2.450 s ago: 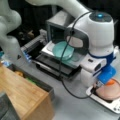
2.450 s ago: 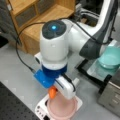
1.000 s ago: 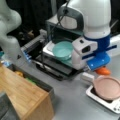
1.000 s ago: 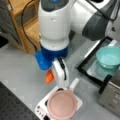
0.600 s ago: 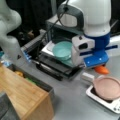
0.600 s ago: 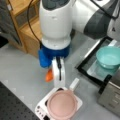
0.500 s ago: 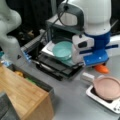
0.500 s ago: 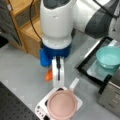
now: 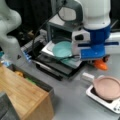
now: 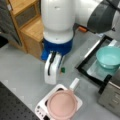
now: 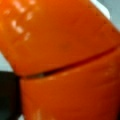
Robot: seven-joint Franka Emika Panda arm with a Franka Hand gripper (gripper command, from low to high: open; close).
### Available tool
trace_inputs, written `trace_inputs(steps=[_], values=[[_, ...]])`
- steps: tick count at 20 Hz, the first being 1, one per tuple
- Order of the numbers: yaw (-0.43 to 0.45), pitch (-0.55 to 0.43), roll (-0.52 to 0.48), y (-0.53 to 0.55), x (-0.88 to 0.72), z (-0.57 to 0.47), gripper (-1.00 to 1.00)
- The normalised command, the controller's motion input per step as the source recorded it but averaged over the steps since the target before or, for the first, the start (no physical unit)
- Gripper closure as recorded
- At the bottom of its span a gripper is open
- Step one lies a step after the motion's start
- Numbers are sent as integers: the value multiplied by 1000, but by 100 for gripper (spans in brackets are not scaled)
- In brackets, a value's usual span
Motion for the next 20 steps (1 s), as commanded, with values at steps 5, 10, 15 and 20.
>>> trace_inputs(steps=[5,10,15,20], values=[[-589,181,195,-102,156,248,100],[-503,141,131,62,-11,10,100],[-418,48,84,31,-231,-114,100],[-268,-19,60,-27,-435,-174,100]])
